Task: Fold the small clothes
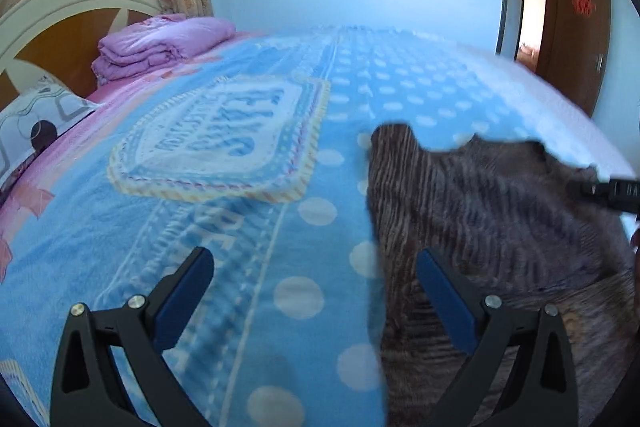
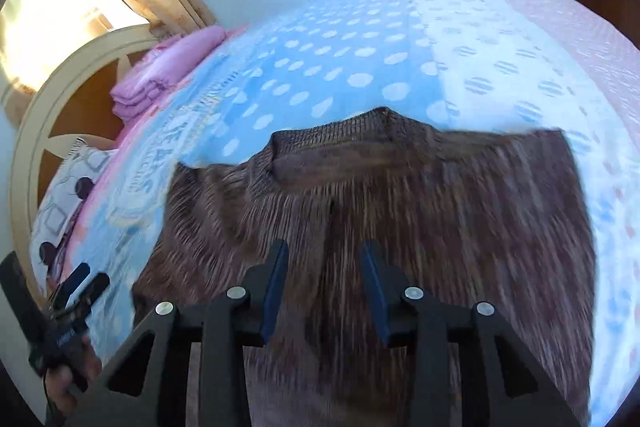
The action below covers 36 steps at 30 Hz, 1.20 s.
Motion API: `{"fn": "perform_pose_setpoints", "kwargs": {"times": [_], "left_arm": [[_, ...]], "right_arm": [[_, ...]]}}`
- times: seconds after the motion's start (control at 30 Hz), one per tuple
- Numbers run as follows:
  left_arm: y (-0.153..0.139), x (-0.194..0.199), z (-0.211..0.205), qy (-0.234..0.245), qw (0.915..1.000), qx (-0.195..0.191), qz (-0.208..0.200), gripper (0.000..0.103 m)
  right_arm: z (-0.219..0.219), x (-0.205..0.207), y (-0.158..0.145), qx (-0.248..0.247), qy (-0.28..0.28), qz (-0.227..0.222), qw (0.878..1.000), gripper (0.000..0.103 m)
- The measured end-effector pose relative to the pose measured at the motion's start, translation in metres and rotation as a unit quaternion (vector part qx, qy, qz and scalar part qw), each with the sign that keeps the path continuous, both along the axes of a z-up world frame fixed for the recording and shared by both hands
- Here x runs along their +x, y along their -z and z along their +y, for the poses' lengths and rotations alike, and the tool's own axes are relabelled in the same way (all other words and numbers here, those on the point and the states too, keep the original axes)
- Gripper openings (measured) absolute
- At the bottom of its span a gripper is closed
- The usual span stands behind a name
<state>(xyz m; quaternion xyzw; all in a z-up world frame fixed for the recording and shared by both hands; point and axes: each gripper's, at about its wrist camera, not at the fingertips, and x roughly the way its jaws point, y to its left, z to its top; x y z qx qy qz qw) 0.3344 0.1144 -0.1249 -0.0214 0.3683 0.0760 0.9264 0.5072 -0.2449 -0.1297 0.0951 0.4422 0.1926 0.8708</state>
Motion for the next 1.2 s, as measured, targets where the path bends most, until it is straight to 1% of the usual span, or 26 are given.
{"fn": "perform_pose_setpoints", "kwargs": {"times": [0.07,0.1,0.13,0.17,0.23,0.27,0.33,0.4,0.43,0.47,0.5,0.53,0.57,0.6,0.63,0.67,0.73,0.77,0.8,0.87,0.93,1.0,1.03,1.1,1.2], "left_arm": [[0.020,0.017,-0.007,0.007,0.9983,0.017,0.056,0.103],[0.024,0.020,-0.009,0.009,0.9972,0.020,0.071,0.103],[0.022,0.018,-0.007,0.006,0.9979,0.014,0.064,0.103],[0.022,0.017,-0.005,0.001,0.9980,0.013,0.061,0.103],[0.023,0.015,-0.006,0.002,0.9982,0.015,0.059,0.103],[0.023,0.013,-0.007,0.001,0.9984,0.020,0.053,0.103],[0.024,0.011,-0.011,0.000,0.9982,0.033,0.050,0.103],[0.024,0.010,-0.014,0.000,0.9979,0.043,0.048,0.103],[0.024,0.012,-0.016,0.001,0.9978,0.046,0.048,0.103],[0.025,0.012,-0.017,0.001,0.9976,0.050,0.049,0.103],[0.025,0.013,-0.016,0.001,0.9975,0.051,0.049,0.103],[0.025,0.014,-0.016,0.001,0.9975,0.051,0.049,0.103],[0.025,0.013,-0.015,0.001,0.9976,0.049,0.049,0.103],[0.025,0.014,-0.015,0.001,0.9977,0.046,0.049,0.103],[0.025,0.015,-0.014,0.001,0.9978,0.044,0.049,0.103],[0.025,0.015,-0.014,0.001,0.9979,0.043,0.049,0.103],[0.025,0.015,-0.014,0.001,0.9979,0.043,0.049,0.103],[0.025,0.015,-0.014,0.001,0.9979,0.044,0.048,0.103],[0.025,0.015,-0.014,0.001,0.9979,0.044,0.048,0.103],[0.025,0.014,-0.014,0.001,0.9979,0.045,0.047,0.103],[0.025,0.014,-0.014,0.001,0.9980,0.044,0.046,0.103],[0.025,0.014,-0.014,0.002,0.9980,0.045,0.045,0.103],[0.024,0.013,-0.014,0.002,0.9980,0.046,0.044,0.103],[0.024,0.012,-0.016,0.003,0.9978,0.051,0.041,0.103],[0.024,0.011,-0.017,0.002,0.9977,0.054,0.041,0.103]], "right_arm": [[0.014,0.012,0.007,-0.018,-0.009,0.001,1.000,0.039],[0.019,0.014,0.009,-0.024,-0.017,0.002,1.000,0.033],[0.026,0.013,0.010,-0.039,-0.027,-0.007,0.999,0.020],[0.031,0.011,0.010,-0.059,-0.036,-0.017,0.997,0.005],[0.038,0.002,0.005,-0.088,-0.052,-0.045,0.994,0.005],[0.037,0.001,0.003,-0.099,-0.049,-0.055,0.992,0.004],[0.026,0.000,-0.006,-0.105,-0.024,-0.075,0.991,0.004],[0.010,0.002,-0.014,-0.112,0.014,-0.089,0.990,0.004],[0.003,0.004,-0.015,-0.112,0.029,-0.089,0.989,0.004],[0.000,0.007,-0.013,-0.107,0.029,-0.078,0.991,0.004],[0.000,0.012,-0.005,-0.109,0.020,-0.056,0.992,0.005],[0.001,0.014,0.000,-0.118,0.018,-0.047,0.992,0.005],[0.001,0.014,0.004,-0.126,0.019,-0.044,0.991,0.011],[0.000,0.013,0.006,-0.130,0.026,-0.043,0.990,0.022],[-0.003,0.008,0.004,-0.121,0.034,-0.042,0.991,0.028],[-0.007,0.001,0.001,-0.095,0.036,-0.042,0.994,0.037],[-0.010,-0.017,-0.007,-0.063,0.031,-0.050,0.996,0.038],[-0.006,-0.028,-0.012,-0.057,0.021,-0.059,0.996,0.038],[0.001,-0.042,-0.017,-0.053,-0.005,-0.070,0.996,0.038],[0.020,-0.061,-0.015,-0.063,-0.057,-0.072,0.994,0.038],[0.035,-0.069,0.001,-0.087,-0.088,-0.046,0.991,0.038],[0.036,-0.074,0.015,-0.103,-0.092,-0.035,0.990,0.037],[0.033,-0.078,0.019,-0.102,-0.093,-0.045,0.989,0.037],[0.026,-0.081,0.019,-0.089,-0.088,-0.042,0.991,0.037],[0.025,-0.084,0.019,-0.095,-0.086,-0.046,0.991,0.037]]}}
